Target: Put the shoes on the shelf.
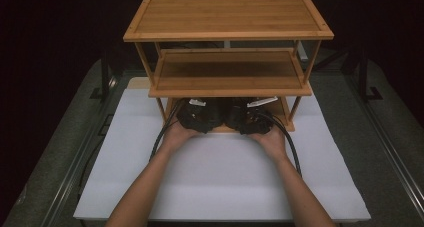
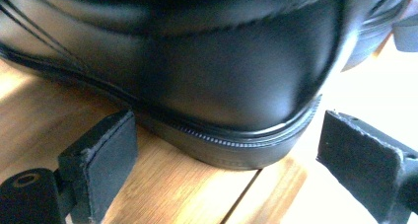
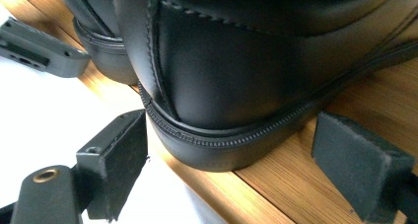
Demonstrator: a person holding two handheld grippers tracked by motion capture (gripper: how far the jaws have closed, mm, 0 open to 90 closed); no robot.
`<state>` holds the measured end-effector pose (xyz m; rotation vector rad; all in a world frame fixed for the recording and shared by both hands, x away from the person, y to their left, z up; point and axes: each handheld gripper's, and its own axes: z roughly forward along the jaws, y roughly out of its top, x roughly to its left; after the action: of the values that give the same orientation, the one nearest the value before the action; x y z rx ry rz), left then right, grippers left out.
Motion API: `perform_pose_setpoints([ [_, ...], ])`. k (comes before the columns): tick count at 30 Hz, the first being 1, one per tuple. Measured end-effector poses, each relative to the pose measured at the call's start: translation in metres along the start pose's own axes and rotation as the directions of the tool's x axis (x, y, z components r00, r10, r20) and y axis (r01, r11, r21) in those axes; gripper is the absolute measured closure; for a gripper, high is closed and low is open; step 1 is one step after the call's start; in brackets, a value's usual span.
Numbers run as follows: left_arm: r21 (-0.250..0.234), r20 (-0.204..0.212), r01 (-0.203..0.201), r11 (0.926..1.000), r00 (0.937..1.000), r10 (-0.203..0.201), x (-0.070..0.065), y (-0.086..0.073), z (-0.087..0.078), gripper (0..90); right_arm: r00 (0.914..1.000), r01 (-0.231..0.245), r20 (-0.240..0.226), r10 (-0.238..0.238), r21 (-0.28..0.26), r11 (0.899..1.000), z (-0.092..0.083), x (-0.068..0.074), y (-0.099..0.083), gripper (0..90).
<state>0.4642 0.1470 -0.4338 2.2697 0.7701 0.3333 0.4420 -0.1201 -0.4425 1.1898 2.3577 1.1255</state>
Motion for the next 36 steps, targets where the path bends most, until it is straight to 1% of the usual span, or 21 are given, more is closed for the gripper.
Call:
perform_pose_setpoints([
  [2, -0.016, 0.005, -0.008, 0.9998, 1.0000, 0.008, -0.002, 0.001, -0.004, 8.2, 1.0000, -0.002, 0.005, 0.002, -0.002, 1.000, -0.002, 0.000, -0.001, 13.8],
  [4, -0.026, 0.012, -0.001, 0.9997, 0.9999, 0.002, -0.003, 0.000, -0.008, 8.2, 1.0000, -0.007, 0.003, 0.007, -0.006, 1.000, -0.005, -0.001, -0.002, 13.8],
  [6, -0.032, 0.010, 0.005, 0.9995, 0.9999, -0.005, -0.004, -0.002, -0.012, 8.2, 0.9996, -0.016, 0.023, 0.016, -0.004, 1.000, -0.009, -0.001, -0.003, 13.7],
  [8, -0.041, 0.022, 0.009, 0.9991, 0.9997, -0.008, -0.003, -0.005, -0.017, 8.1, 0.9997, -0.011, 0.019, 0.012, -0.007, 1.000, -0.013, -0.003, -0.006, 13.6],
  [9, -0.042, 0.022, 0.012, 0.9990, 0.9997, -0.012, -0.003, -0.006, -0.018, 8.1, 0.9997, -0.021, 0.014, 0.021, -0.002, 1.000, -0.016, -0.002, -0.009, 13.3],
  [10, -0.040, 0.021, 0.017, 0.9990, 0.9997, -0.016, -0.003, -0.007, -0.021, 8.1, 0.9990, -0.044, 0.004, 0.044, 0.003, 0.999, -0.019, -0.001, -0.010, 12.9],
  [11, -0.041, 0.019, 0.017, 0.9990, 0.9997, -0.017, -0.003, -0.008, -0.023, 8.1, 0.9995, -0.030, 0.004, 0.030, -0.007, 1.000, -0.021, -0.003, -0.011, 12.9],
  [12, -0.045, 0.026, 0.022, 0.9987, 0.9995, -0.021, -0.004, -0.009, -0.027, 8.1, 0.9995, -0.032, 0.001, 0.032, -0.015, 0.999, -0.024, -0.004, -0.013, 12.8],
  [14, -0.047, 0.030, 0.016, 0.9988, 0.9994, -0.014, -0.005, -0.011, -0.033, 8.1, 0.9994, -0.031, 0.015, 0.031, -0.012, 0.999, -0.029, -0.005, -0.016, 12.6],
  [17, -0.046, 0.020, 0.021, 0.9987, 0.9996, -0.020, -0.007, -0.016, -0.043, 8.1, 0.9996, -0.023, 0.018, 0.024, -0.005, 1.000, -0.037, -0.006, -0.022, 10.8],
  [19, -0.045, 0.014, 0.014, 0.9989, 0.9998, -0.013, -0.008, -0.020, -0.051, 8.2, 0.9997, -0.021, 0.016, 0.021, -0.003, 1.000, -0.043, -0.006, -0.025, 10.3],
  [21, -0.056, 0.023, 0.033, 0.9979, 0.9992, -0.032, -0.011, -0.024, -0.057, 8.2, 0.9997, -0.016, 0.020, 0.016, -0.012, 1.000, -0.051, -0.005, -0.028, 10.3],
  [22, -0.053, 0.014, 0.015, 0.9985, 0.9998, -0.014, -0.011, -0.028, -0.063, 8.1, 0.9997, -0.016, 0.018, 0.016, -0.013, 1.000, -0.055, -0.005, -0.030, 10.0],
  [25, -0.059, 0.008, 0.015, 0.9981, 0.9999, -0.014, -0.014, -0.037, -0.073, 8.2, 0.9999, -0.009, 0.011, 0.010, -0.028, 1.000, -0.068, -0.003, -0.036, 10.1],
  [26, -0.062, 0.006, 0.021, 0.9978, 0.9998, -0.021, -0.016, -0.040, -0.076, 8.2, 1.0000, -0.003, 0.009, 0.003, -0.037, 0.999, -0.071, -0.003, -0.038, 10.1],
  [27, -0.054, -0.003, 0.010, 0.9985, 0.9999, -0.010, -0.016, -0.044, -0.081, 8.2, 1.0000, -0.005, 0.006, 0.006, -0.037, 0.999, -0.075, -0.002, -0.041, 10.0],
  [30, -0.061, -0.012, 0.009, 0.9981, 0.9999, -0.010, -0.017, -0.056, -0.093, 8.2, 0.9999, 0.005, 0.014, -0.004, -0.045, 0.999, -0.087, -0.002, -0.048, 10.0],
  [31, -0.065, -0.017, 0.015, 0.9978, 0.9997, -0.016, -0.018, -0.059, -0.097, 8.2, 0.9998, 0.007, 0.017, -0.006, -0.050, 0.999, -0.092, -0.002, -0.051, 10.0],
  [34, -0.069, -0.027, 0.013, 0.9975, 0.9995, -0.014, -0.020, -0.069, -0.109, 8.2, 0.9998, 0.003, 0.020, -0.002, -0.058, 0.998, -0.102, -0.003, -0.060, 9.9],
  [35, -0.068, -0.038, 0.007, 0.9977, 0.9992, -0.010, -0.021, -0.072, -0.114, 8.2, 0.9997, 0.004, 0.023, -0.002, -0.060, 0.998, -0.105, -0.003, -0.062, 9.9],
  [36, -0.073, -0.041, 0.011, 0.9973, 0.9991, -0.014, -0.022, -0.075, -0.117, 8.2, 0.9996, 0.000, 0.026, 0.002, -0.061, 0.998, -0.108, -0.003, -0.065, 9.7],
])
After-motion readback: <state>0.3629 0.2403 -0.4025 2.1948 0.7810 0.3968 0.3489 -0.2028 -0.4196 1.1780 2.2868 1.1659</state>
